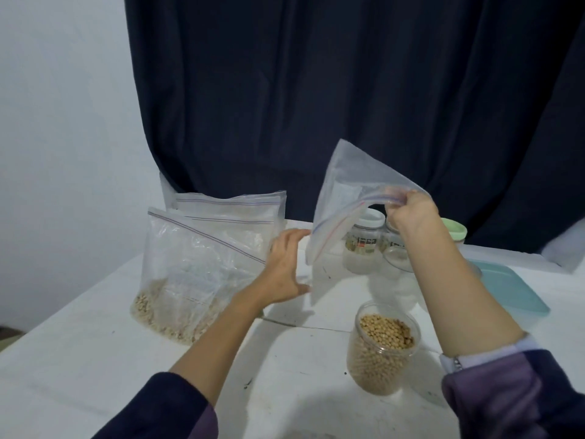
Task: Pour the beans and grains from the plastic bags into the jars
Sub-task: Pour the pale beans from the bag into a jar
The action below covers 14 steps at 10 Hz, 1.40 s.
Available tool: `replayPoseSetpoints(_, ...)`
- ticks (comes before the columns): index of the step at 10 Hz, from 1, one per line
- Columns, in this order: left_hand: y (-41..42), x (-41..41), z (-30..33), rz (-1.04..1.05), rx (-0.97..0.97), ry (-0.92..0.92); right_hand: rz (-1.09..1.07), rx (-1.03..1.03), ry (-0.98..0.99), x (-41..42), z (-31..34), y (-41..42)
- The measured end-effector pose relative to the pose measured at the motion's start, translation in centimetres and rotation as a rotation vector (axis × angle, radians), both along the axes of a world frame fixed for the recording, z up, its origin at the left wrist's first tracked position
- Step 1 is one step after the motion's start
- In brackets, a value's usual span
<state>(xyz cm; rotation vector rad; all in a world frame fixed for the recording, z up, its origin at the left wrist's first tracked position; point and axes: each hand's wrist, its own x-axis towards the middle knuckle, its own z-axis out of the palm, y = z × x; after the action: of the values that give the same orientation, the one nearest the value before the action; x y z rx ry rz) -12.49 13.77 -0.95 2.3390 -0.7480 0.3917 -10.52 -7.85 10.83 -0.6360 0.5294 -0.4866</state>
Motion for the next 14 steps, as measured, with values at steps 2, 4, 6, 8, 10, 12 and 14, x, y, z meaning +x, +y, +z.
replayPoseSetpoints(2,-1.0,-1.4,-0.3,0.008,-0.567,0.188,0.175,-0.374,0.045,-1.1,-0.7,1.3)
replayPoseSetpoints(4,-1.4,-1.8,3.9,-0.003,-0.93,0.116,-0.059,-0.278,-0.098,-4.3,1.7,1.1)
replayPoseSetpoints(6,-4.1,-1.0,7.9,-0.013,-1.082,0.061,-0.401,-1.063,-0.062,-6.8,2.6,-2.3)
replayPoseSetpoints(8,-9.2,-1.5,10.0,-0.007,-1.146,0.101,-0.524,-1.479,-0.027,-10.5,2.3,-8.0)
replayPoseSetpoints(10,-16.2,-2.4,10.0,-0.006,-1.091,0.237,-0.663,-1.657,0.201,-14.5,3.1,-15.5)
replayPoseSetpoints(12,-24.0,-3.4,8.2,0.082,-0.997,0.441,-0.61,-1.67,0.296,-15.9,2.9,-23.9)
replayPoseSetpoints(14,-29.8,-4.5,5.8,0.129,-0.823,0.599,-0.559,-1.645,0.522,-16.0,2.0,-29.9)
